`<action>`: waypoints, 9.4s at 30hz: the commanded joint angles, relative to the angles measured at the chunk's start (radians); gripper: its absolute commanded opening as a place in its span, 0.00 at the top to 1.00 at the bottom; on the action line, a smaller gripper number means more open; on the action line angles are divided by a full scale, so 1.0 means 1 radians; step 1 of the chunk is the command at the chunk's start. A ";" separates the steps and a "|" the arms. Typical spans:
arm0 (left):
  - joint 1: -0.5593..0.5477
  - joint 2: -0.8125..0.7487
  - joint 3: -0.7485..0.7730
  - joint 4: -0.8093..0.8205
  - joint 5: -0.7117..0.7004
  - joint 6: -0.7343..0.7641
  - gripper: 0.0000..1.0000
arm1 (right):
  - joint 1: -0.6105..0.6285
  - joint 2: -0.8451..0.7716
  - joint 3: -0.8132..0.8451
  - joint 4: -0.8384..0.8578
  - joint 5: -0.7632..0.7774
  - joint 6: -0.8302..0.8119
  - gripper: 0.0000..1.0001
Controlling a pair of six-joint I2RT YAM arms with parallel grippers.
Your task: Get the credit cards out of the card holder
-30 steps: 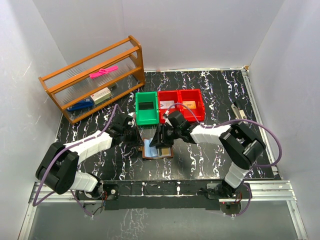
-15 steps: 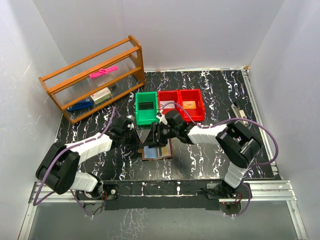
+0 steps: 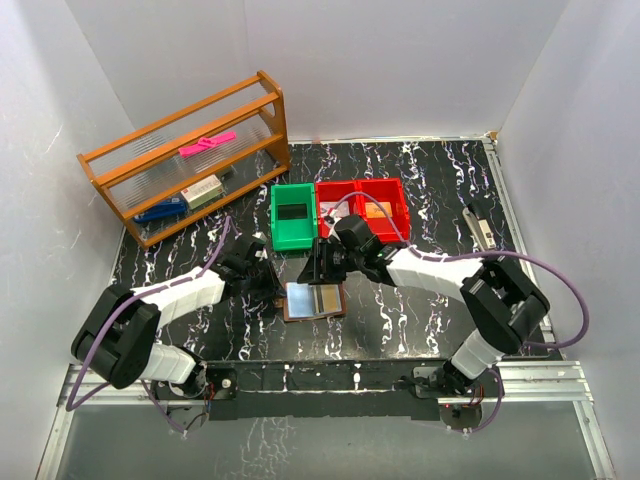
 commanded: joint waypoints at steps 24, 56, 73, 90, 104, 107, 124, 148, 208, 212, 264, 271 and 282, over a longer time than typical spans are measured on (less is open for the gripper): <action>-0.007 -0.188 0.286 -0.240 0.043 0.110 0.37 | 0.061 0.134 0.040 -0.122 0.263 -0.064 0.69; -0.072 -0.018 -0.004 0.047 0.045 -0.048 0.72 | 0.060 0.069 -0.103 0.083 0.232 0.011 0.66; -0.072 0.026 0.003 -0.069 -0.119 -0.054 0.91 | 0.055 0.012 -0.071 0.062 0.244 0.004 0.65; -0.072 0.112 0.029 -0.031 -0.056 0.017 0.90 | 0.041 -0.124 -0.047 -0.081 0.344 -0.053 0.59; -0.064 -0.158 -0.073 0.087 -0.086 -0.100 0.49 | 0.015 -0.120 -0.132 -0.011 0.312 -0.022 0.64; -0.063 -0.152 -0.047 0.102 -0.044 -0.077 0.48 | 0.012 -0.119 -0.137 0.006 0.297 -0.016 0.64; -0.113 -0.074 0.158 0.091 0.154 -0.035 0.49 | -0.055 -0.254 -0.117 -0.208 0.505 -0.039 0.68; -0.227 0.202 0.074 0.208 0.068 -0.133 0.62 | -0.184 -0.190 -0.288 -0.065 0.134 -0.156 0.73; -0.227 0.149 0.027 0.233 0.071 -0.158 1.00 | -0.174 -0.204 -0.394 -0.025 0.178 -0.080 0.76; -0.227 0.153 0.035 0.213 0.067 -0.152 1.00 | -0.174 -0.243 -0.355 -0.002 0.097 -0.136 0.73; -0.227 0.157 -0.008 0.415 0.092 -0.267 0.93 | -0.173 -0.136 -0.423 0.121 0.007 -0.060 0.74; -0.227 0.106 0.003 0.312 0.051 -0.200 1.00 | -0.176 -0.241 -0.359 0.036 0.093 -0.096 0.65; -0.225 -0.054 0.022 0.181 -0.010 -0.066 1.00 | -0.242 -0.543 -0.351 -0.002 0.331 -0.119 0.29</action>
